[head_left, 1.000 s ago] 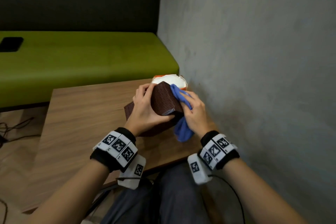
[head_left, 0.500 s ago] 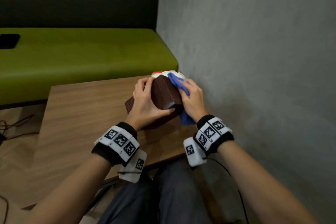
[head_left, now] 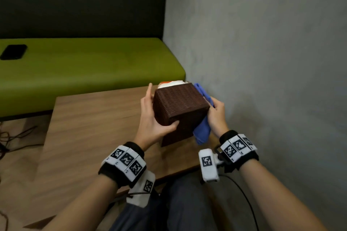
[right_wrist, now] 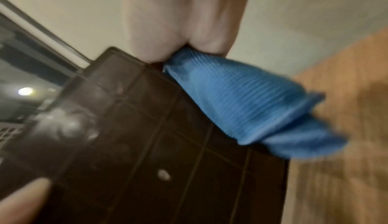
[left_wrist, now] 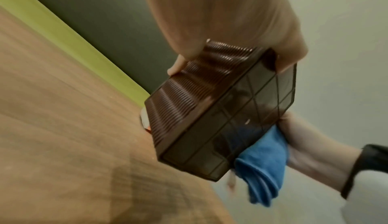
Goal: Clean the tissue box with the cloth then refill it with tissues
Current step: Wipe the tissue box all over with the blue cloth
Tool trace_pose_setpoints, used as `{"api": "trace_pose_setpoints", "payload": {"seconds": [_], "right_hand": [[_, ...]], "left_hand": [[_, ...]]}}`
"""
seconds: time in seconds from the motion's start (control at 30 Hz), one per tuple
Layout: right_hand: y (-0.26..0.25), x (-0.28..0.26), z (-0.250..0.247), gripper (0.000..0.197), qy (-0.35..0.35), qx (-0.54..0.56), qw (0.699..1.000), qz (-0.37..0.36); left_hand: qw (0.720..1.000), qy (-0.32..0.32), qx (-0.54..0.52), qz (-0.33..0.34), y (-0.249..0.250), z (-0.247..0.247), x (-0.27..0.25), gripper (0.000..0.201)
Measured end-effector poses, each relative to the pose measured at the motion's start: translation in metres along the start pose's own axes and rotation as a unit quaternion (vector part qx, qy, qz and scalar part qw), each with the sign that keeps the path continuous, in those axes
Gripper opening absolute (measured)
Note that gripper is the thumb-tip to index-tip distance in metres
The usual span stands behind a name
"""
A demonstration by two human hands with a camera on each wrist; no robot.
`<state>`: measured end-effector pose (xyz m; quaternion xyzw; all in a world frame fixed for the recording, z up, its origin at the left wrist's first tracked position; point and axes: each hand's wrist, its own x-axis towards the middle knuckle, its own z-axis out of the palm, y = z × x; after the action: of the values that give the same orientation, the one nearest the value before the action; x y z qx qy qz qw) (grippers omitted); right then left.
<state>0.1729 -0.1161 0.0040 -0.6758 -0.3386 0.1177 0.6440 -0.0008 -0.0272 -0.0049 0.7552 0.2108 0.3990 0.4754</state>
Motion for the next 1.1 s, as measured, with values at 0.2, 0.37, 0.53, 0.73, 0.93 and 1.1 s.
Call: {"api": "trace_pose_setpoints", "payload": {"seconds": [0.2,0.37,0.53,0.73,0.93,1.1], "right_hand": [[-0.004,-0.001,0.005,0.018,-0.032,-0.054,0.997,-0.049],[-0.009,-0.015,0.019,0.024,-0.037,-0.105,0.987,-0.115],[-0.024,-0.028,0.043,0.032,-0.051,-0.140,0.973,-0.174],[0.000,-0.041,0.036,0.032,-0.073,-0.187,0.963,-0.181],[0.011,-0.034,0.034,0.034,-0.075,-0.256,0.953,-0.142],[-0.008,-0.047,0.036,0.041,-0.156,-0.306,0.910,-0.232]], "left_hand": [[0.993,-0.092,0.074,-0.012,-0.008,-0.010,0.007,0.099],[0.969,-0.151,0.181,-0.069,-0.003,-0.017,0.008,0.119],[0.908,-0.150,0.389,-0.045,0.023,0.008,0.026,0.101],[0.975,-0.072,0.210,-0.012,-0.002,-0.015,0.021,0.106],[0.984,-0.077,0.162,-0.015,-0.008,-0.017,-0.003,0.112],[0.982,-0.043,0.139,-0.121,-0.013,-0.018,-0.004,0.109]]}}
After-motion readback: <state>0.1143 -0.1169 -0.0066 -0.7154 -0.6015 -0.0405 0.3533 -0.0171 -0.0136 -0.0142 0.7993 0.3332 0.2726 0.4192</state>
